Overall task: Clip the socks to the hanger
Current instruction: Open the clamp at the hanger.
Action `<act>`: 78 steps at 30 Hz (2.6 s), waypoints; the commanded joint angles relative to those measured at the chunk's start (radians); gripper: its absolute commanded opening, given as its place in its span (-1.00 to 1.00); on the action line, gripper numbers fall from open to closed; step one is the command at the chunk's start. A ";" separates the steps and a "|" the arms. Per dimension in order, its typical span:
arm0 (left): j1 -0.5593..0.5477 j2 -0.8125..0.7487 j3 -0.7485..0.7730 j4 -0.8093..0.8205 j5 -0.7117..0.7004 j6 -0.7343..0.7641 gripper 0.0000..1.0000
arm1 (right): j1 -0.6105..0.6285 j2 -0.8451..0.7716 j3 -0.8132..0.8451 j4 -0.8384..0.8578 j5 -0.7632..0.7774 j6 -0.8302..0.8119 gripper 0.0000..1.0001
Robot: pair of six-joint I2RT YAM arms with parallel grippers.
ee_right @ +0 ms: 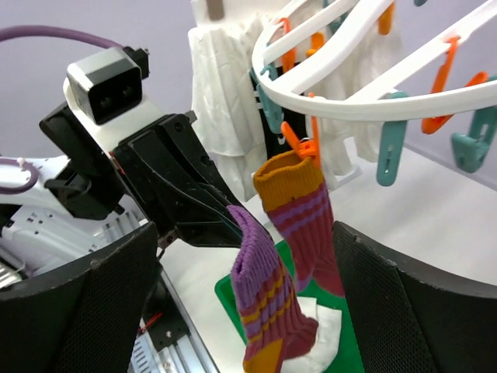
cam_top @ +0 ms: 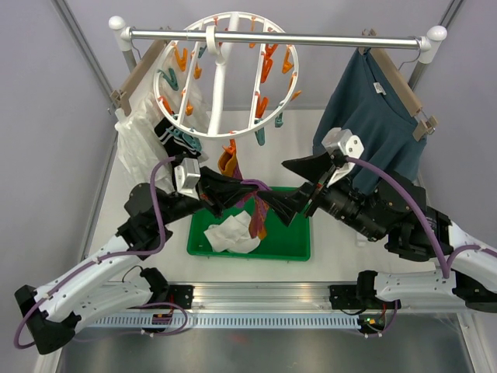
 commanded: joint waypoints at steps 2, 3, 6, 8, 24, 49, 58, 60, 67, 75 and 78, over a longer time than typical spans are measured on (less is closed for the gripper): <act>-0.002 0.035 0.027 -0.002 -0.148 -0.065 -0.95 | 0.002 -0.009 0.024 0.043 0.098 -0.047 0.96; -0.002 0.053 0.032 -0.005 -0.195 -0.076 -0.95 | 0.002 -0.005 0.025 0.054 0.127 -0.057 0.96; -0.002 0.088 0.046 -0.017 -0.314 -0.123 -0.95 | 0.000 0.024 0.041 0.044 0.212 -0.087 0.96; 0.000 0.099 0.058 -0.049 -0.455 -0.159 -0.95 | 0.002 0.059 0.062 0.025 0.250 -0.101 0.96; 0.000 0.020 0.055 -0.183 -1.003 -0.182 -0.95 | -0.039 0.057 -0.027 0.103 0.278 -0.250 0.58; 0.000 -0.040 0.102 -0.270 -1.082 -0.079 -0.95 | -0.360 0.153 -0.102 0.218 -0.230 -0.276 0.29; 0.000 -0.043 0.128 -0.289 -1.074 -0.055 -0.95 | -0.396 0.182 -0.103 0.287 -0.244 -0.301 0.29; 0.000 -0.040 0.135 -0.292 -1.071 -0.048 -0.95 | -0.405 0.182 -0.110 0.309 -0.260 -0.301 0.29; 0.001 -0.043 0.136 -0.295 -1.070 -0.041 -0.95 | -0.431 0.173 -0.122 0.358 -0.330 -0.292 0.29; 0.000 -0.036 0.138 -0.292 -1.056 -0.035 -0.95 | -0.439 0.162 -0.153 0.444 -0.407 -0.249 0.28; 0.000 -0.037 0.136 -0.293 -1.053 -0.032 -0.95 | -0.440 0.160 -0.160 0.468 -0.419 -0.236 0.28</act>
